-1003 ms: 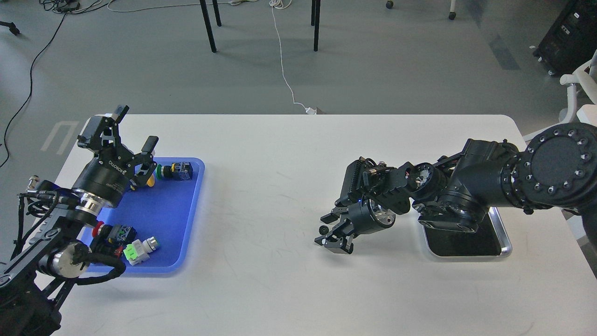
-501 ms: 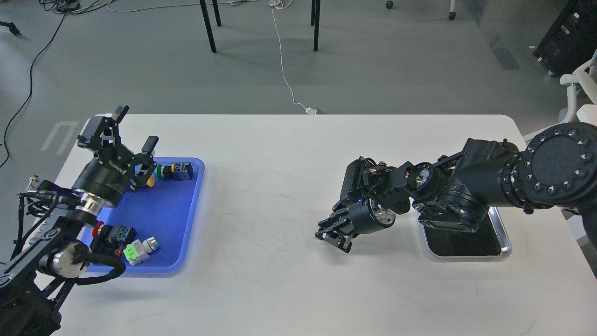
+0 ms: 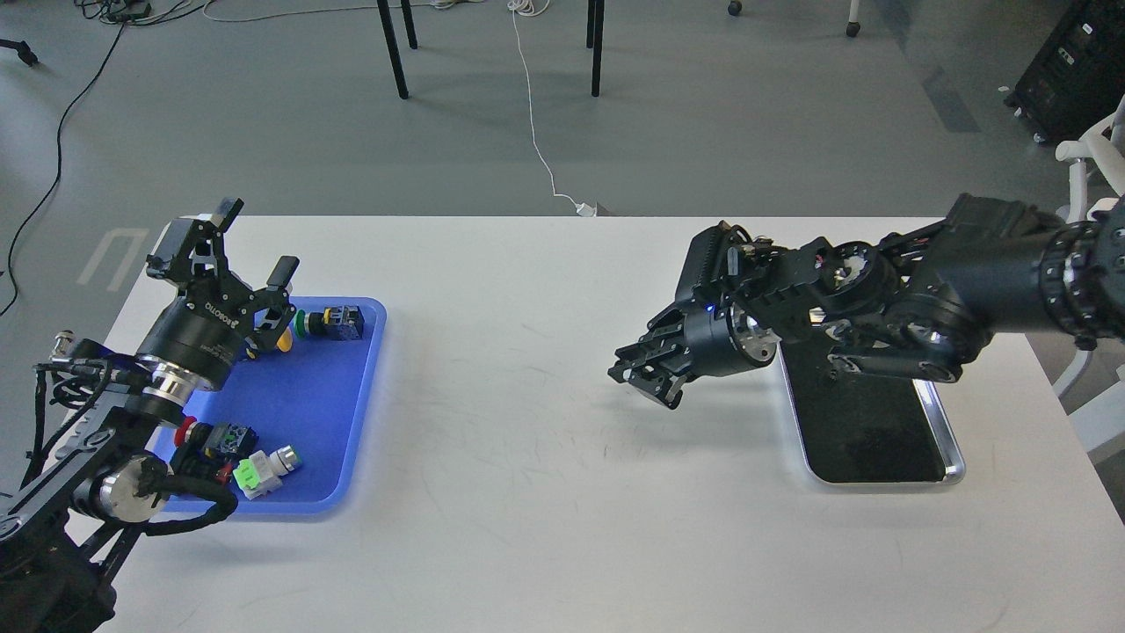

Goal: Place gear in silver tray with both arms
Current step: 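Close the right gripper on the gear and lift it, then carry the gear into the silver tray and open the right gripper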

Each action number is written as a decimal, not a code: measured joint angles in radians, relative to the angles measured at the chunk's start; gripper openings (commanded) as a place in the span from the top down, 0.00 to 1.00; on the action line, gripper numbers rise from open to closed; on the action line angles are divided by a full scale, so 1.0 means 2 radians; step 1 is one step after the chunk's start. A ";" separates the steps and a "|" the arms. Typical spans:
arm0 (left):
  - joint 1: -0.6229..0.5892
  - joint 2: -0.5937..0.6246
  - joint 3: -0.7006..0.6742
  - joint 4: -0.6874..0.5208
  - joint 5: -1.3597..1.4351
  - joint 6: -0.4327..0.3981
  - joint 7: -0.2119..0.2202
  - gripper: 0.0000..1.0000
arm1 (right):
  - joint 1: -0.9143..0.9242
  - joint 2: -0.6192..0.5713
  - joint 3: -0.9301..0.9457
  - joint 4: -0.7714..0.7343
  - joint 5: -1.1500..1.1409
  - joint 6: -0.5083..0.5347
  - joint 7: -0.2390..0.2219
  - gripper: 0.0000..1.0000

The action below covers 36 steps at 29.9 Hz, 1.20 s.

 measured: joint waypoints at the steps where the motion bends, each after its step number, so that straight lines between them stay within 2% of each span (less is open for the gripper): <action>1: 0.000 0.000 0.000 0.000 0.000 0.000 0.000 0.02 | 0.004 -0.022 -0.001 0.010 -0.004 0.001 0.000 0.88; 9: 0.000 -0.001 0.001 0.000 0.000 0.000 0.000 0.02 | -0.019 -0.168 -0.039 0.021 -0.071 0.003 0.000 0.87; 14: 0.000 -0.007 0.002 0.000 0.001 0.000 0.000 0.02 | -0.054 -0.216 -0.043 0.012 -0.090 0.003 0.000 0.87; 22: -0.001 -0.012 0.004 0.000 0.002 0.000 0.000 0.02 | -0.106 -0.214 -0.042 -0.040 -0.093 0.003 0.000 0.86; 31: -0.002 -0.013 0.005 0.000 0.002 0.000 0.000 0.02 | -0.110 -0.212 -0.041 -0.028 -0.092 0.003 0.000 0.80; 35: -0.002 -0.013 0.005 0.000 0.002 -0.001 0.000 0.02 | -0.110 -0.215 -0.040 -0.015 -0.091 0.002 0.000 0.69; 36: -0.002 -0.013 0.005 0.000 0.002 -0.001 0.000 0.02 | -0.110 -0.215 -0.040 -0.013 -0.091 0.002 0.000 0.62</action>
